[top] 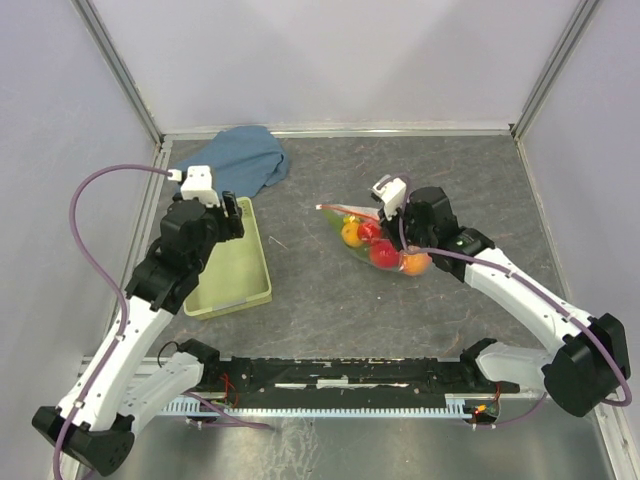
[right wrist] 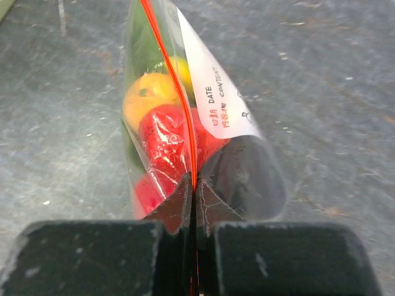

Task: Place the food in the zip-top bag and seal the zipper
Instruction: Place the zipper food storage bag at the center of the board, then reset both arms

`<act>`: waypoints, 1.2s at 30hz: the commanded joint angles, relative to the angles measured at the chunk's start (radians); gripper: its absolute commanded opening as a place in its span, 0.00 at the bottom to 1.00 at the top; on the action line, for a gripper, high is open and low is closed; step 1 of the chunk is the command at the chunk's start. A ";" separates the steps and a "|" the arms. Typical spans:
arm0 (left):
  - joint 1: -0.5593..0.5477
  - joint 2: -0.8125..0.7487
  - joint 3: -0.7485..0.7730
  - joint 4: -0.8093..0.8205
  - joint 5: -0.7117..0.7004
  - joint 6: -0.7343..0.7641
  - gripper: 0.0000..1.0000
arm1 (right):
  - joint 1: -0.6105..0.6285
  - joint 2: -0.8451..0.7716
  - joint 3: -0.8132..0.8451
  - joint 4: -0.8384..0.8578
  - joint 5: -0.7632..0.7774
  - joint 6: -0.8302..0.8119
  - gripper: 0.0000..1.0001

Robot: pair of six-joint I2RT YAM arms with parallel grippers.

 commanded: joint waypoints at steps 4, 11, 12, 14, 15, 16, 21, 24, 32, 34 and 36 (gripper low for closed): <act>0.042 -0.142 -0.052 0.072 -0.154 -0.088 0.79 | 0.083 -0.015 -0.035 -0.006 -0.182 0.176 0.16; 0.059 -0.247 -0.094 0.095 -0.179 -0.069 0.86 | 0.091 -0.051 0.046 -0.115 -0.276 0.232 0.53; 0.059 -0.261 -0.100 0.095 -0.193 -0.068 0.87 | 0.090 -0.065 0.068 -0.130 -0.273 0.233 0.58; 0.059 -0.292 -0.107 0.094 -0.210 -0.067 0.88 | 0.091 -0.107 0.100 -0.150 -0.240 0.244 0.76; 0.059 -0.308 -0.113 0.098 -0.214 -0.066 0.88 | 0.090 -0.127 0.113 -0.157 -0.202 0.254 0.89; 0.059 -0.328 -0.119 0.102 -0.216 -0.065 0.89 | 0.090 -0.147 0.121 -0.164 -0.154 0.263 0.97; 0.059 -0.437 -0.154 0.120 -0.225 -0.058 0.93 | 0.091 -0.258 0.130 -0.228 0.128 0.277 0.99; 0.059 -0.508 -0.160 0.123 -0.228 -0.056 0.96 | 0.089 -0.340 0.113 -0.266 0.358 0.304 0.99; 0.059 -0.654 -0.232 0.157 -0.237 -0.055 1.00 | 0.089 -0.608 0.029 -0.335 0.842 0.348 0.99; 0.059 -0.673 -0.250 0.169 -0.237 -0.058 1.00 | 0.089 -0.656 0.007 -0.346 0.899 0.355 0.99; 0.059 -0.679 -0.261 0.180 -0.237 -0.055 1.00 | 0.090 -0.693 -0.019 -0.337 0.907 0.367 0.99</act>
